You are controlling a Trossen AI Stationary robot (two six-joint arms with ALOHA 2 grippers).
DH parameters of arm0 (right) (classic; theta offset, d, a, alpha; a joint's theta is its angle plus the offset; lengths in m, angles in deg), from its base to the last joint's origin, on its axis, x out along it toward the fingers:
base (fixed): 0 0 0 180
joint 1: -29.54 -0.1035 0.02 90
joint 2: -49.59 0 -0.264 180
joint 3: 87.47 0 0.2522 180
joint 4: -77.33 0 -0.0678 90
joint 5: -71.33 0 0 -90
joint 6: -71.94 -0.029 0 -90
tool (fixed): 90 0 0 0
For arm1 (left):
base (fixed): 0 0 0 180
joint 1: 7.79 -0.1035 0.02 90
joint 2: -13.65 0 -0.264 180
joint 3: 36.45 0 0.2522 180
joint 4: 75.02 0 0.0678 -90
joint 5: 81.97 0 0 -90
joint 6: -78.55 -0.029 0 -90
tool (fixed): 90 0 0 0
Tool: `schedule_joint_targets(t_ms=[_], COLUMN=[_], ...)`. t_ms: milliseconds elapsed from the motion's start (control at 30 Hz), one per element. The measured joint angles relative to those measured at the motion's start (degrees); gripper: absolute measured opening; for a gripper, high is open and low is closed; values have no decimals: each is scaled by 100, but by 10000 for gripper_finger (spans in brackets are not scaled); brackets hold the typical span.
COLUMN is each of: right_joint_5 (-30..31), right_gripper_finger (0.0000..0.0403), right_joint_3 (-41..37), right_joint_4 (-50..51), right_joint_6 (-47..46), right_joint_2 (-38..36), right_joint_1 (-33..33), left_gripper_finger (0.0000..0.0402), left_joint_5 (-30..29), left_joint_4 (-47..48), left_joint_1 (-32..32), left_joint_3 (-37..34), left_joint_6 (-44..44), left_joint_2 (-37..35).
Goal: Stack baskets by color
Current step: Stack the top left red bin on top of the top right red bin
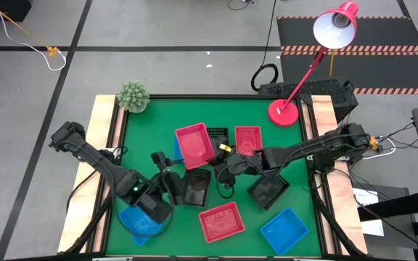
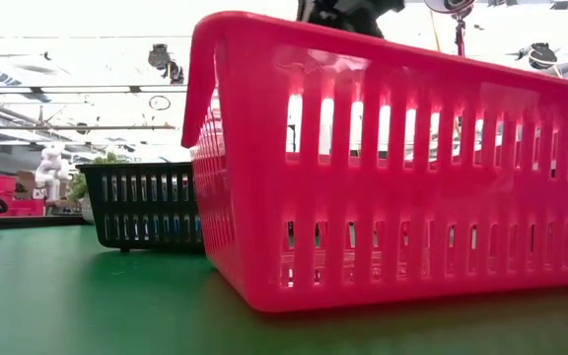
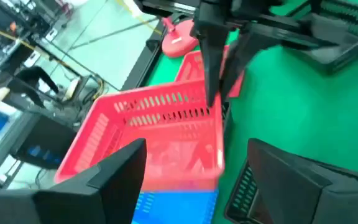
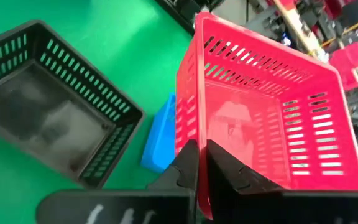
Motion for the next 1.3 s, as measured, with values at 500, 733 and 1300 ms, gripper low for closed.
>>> schedule_joint_targets(t_ms=[500,733,1300], right_joint_5=[1109,1427,1872], right_gripper_finger=[5,6,8], right_joint_3=[10,11,9], right_joint_4=[1841,1928,3282], right_joint_6=[-1259,-1401,-2936], right_joint_2=[-1299,-1666,-2009], right_joint_1=[-500,-1132,-1971], left_gripper_finger=[189,155,138], left_joint_5=[341,778,942], left_joint_4=[845,522,-126], left_joint_1=[576,577,388], left_joint_3=[-9,-11,-13], left_joint_6=[1148,1147,308], left_joint_2=[-381,-379,-377])
